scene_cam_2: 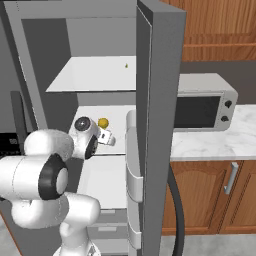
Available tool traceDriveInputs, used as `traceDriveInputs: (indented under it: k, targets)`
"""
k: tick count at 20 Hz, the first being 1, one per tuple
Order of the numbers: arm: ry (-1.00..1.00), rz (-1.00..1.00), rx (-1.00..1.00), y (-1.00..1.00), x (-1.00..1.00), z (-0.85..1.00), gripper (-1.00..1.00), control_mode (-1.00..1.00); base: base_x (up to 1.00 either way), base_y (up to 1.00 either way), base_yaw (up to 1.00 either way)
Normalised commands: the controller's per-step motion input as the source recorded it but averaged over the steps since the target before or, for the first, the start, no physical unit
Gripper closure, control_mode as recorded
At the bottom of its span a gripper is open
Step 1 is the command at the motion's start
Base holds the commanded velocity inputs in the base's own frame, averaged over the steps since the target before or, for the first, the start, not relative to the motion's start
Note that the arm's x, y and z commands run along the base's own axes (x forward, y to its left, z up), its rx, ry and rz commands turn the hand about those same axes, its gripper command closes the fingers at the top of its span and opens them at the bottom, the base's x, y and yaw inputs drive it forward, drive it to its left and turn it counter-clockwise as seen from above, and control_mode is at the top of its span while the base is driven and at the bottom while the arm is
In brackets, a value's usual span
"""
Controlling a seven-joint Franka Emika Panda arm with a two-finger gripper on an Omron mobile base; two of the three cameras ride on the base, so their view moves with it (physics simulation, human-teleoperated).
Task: Place the kiwi in the correct fridge rack based on whether it is a fruit or vegetable. Finally, close the fridge door.
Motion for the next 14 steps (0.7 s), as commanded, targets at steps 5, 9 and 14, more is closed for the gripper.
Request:
traceDriveInputs:
  k: [5,9,14]
  targets:
    - [-0.09,0.0,0.0,0.12,-1.0,0.64,-1.0,-1.0,0.0,0.0,0.0]
    - [-0.02,-0.02,0.0,0.03,-1.0,0.65,-1.0,-1.0,0.0,0.0,0.0]
    - [-0.03,-0.05,0.0,-0.06,-1.0,0.35,-1.0,-1.0,0.0,0.0,0.0]
